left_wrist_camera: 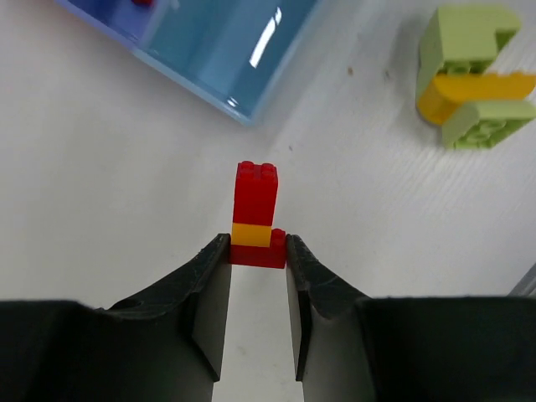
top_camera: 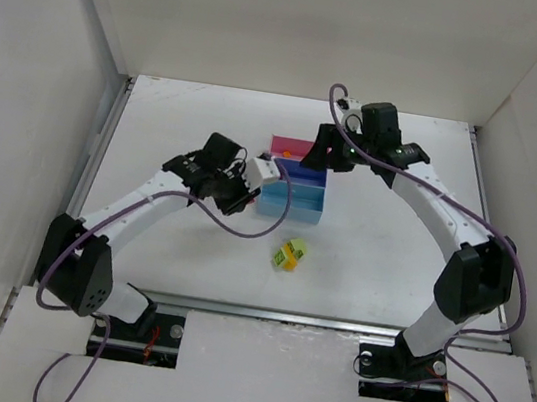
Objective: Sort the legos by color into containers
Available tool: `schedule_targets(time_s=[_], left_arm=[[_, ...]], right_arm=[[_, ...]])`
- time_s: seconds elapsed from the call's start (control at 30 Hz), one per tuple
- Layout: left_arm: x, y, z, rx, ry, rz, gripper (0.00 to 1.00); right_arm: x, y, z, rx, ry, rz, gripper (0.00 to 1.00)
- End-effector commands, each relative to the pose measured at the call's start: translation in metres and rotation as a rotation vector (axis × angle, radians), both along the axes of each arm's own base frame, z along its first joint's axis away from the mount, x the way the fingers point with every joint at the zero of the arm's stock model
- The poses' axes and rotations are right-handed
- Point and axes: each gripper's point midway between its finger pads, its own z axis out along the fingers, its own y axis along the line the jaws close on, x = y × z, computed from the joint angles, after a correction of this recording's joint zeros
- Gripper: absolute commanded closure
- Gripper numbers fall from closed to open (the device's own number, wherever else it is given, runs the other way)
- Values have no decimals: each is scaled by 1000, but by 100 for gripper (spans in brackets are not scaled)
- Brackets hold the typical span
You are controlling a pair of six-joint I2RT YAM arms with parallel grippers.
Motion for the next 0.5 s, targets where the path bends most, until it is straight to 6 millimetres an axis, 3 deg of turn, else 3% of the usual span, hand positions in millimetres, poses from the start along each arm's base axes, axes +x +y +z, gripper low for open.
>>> schedule_targets(time_s=[0.0, 0.07, 0.1, 0.2, 0.47], left_arm=[[7, -12, 57, -100, -77, -37, 100], [9, -24, 78, -156, -106, -83, 100], [14, -29, 95, -183, -140, -92, 100], [25, -36, 111, -207, -161, -79, 100], [31, -41, 127, -234, -183, -82, 100]], right_arm=[[-17, 26, 46, 166, -58, 204, 33], [-36, 44, 60, 289, -31, 354, 33], [-39, 48, 63, 323, -8, 376, 33], [-39, 52, 68, 358, -21, 406, 31], [-42, 72, 62, 384, 18, 438, 30]])
